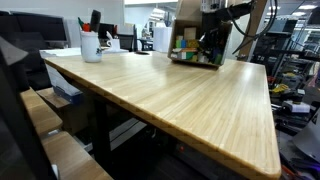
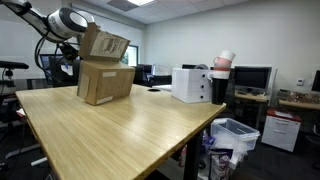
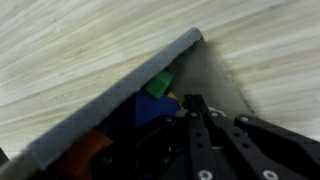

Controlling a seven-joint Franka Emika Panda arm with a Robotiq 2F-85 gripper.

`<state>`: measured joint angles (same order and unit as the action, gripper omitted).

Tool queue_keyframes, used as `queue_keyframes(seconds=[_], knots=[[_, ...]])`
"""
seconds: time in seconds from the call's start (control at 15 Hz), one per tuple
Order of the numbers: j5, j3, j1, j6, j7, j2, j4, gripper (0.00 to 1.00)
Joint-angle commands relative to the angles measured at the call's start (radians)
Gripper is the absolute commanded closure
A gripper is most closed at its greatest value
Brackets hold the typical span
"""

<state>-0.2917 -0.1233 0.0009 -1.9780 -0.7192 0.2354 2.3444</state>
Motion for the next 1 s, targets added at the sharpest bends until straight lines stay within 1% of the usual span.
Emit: queue_keyframes(seconds=[0.0, 0.53, 0.93], knots=[[-0.01, -0.023, 0.015, -0.009, -0.042, 0.046, 0.037, 0.97], [0.041, -0.047, 0.046, 0.007, -0.024, 0.073, 0.04, 0.98], [0.058, -0.053, 0.052, 0.001, -0.026, 0.084, 0.045, 0.98]])
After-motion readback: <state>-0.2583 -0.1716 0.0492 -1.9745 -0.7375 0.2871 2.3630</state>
